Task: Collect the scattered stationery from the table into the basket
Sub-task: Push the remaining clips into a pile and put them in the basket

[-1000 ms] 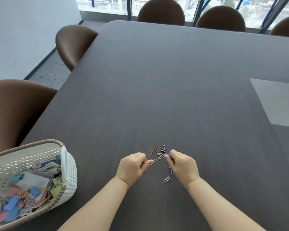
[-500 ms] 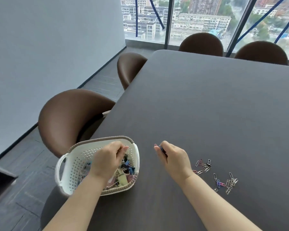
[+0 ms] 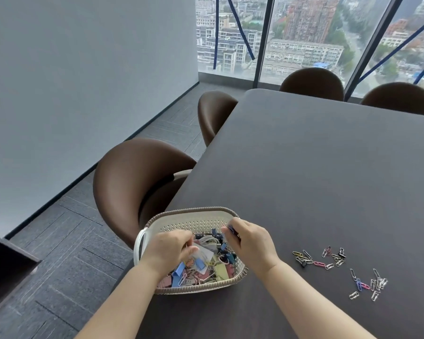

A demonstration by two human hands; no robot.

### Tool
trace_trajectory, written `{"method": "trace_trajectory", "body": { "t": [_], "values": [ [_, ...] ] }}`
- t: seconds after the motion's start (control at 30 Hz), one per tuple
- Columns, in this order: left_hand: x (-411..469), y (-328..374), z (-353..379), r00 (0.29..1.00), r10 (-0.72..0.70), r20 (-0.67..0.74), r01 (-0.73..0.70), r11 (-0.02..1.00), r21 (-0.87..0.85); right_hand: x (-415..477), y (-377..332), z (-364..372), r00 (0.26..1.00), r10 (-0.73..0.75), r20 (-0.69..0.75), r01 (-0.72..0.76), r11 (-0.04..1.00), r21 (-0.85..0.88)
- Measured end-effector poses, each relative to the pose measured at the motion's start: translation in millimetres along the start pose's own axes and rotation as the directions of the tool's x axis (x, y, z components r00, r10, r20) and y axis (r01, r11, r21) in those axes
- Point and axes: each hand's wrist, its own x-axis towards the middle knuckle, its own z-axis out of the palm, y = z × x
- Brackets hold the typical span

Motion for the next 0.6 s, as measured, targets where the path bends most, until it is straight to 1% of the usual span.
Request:
{"method": "trace_trajectory", "body": {
  "t": [0.13, 0.17, 0.23, 0.27, 0.33, 0.4, 0.43, 0.57, 0.6],
  "values": [
    [-2.8, -9.7, 0.6, 0.993, 0.060, -0.099, -0.059, 0.998, 0.015, 5.0, -4.6, -0.8, 1.000, 0.014, 0.006, -0.014, 0.999, -0.030],
    [-3.2, -10.8, 0.1, 0.990, 0.064, -0.122, -0.060, 0.998, 0.035, 7.0, -7.1, -1.0, 1.000, 0.014, 0.004, -0.014, 0.999, -0.030],
    [-5.3, -11.0, 0.1, 0.988, 0.047, -0.146, -0.045, 0.999, 0.019, 11.2, -13.4, 1.2, 1.000, 0.013, 0.015, -0.013, 1.000, -0.025],
    [-6.4, -10.6, -1.5, 0.985, 0.037, -0.168, -0.037, 0.999, 0.008, 13.0, -17.5, 3.9, 0.999, 0.014, 0.044, -0.013, 1.000, -0.019],
    [-7.8, -11.7, -5.3, 0.979, 0.004, -0.202, -0.006, 1.000, -0.009, 17.6, -26.0, 8.9, 0.981, 0.033, 0.191, -0.028, 0.999, -0.029],
    [-9.1, -14.9, -8.1, 0.977, -0.015, -0.214, 0.011, 1.000, -0.017, 20.7, -29.3, 12.3, 0.924, 0.104, 0.367, -0.086, 0.994, -0.065],
    [-10.0, -17.2, -8.4, 0.975, -0.015, -0.221, 0.013, 1.000, -0.011, 21.2, -29.5, 13.1, 0.908, 0.108, 0.404, -0.081, 0.993, -0.082],
    [-12.1, -19.3, -10.8, 0.976, -0.020, -0.219, 0.023, 1.000, 0.011, 24.5, -29.1, 10.8, 0.923, 0.070, 0.379, -0.038, 0.995, -0.091],
    [-11.9, -18.3, -10.5, 0.975, -0.023, -0.221, 0.029, 0.999, 0.021, 25.3, -28.6, 9.8, 0.918, 0.064, 0.392, -0.032, 0.996, -0.087]
  ]
}}
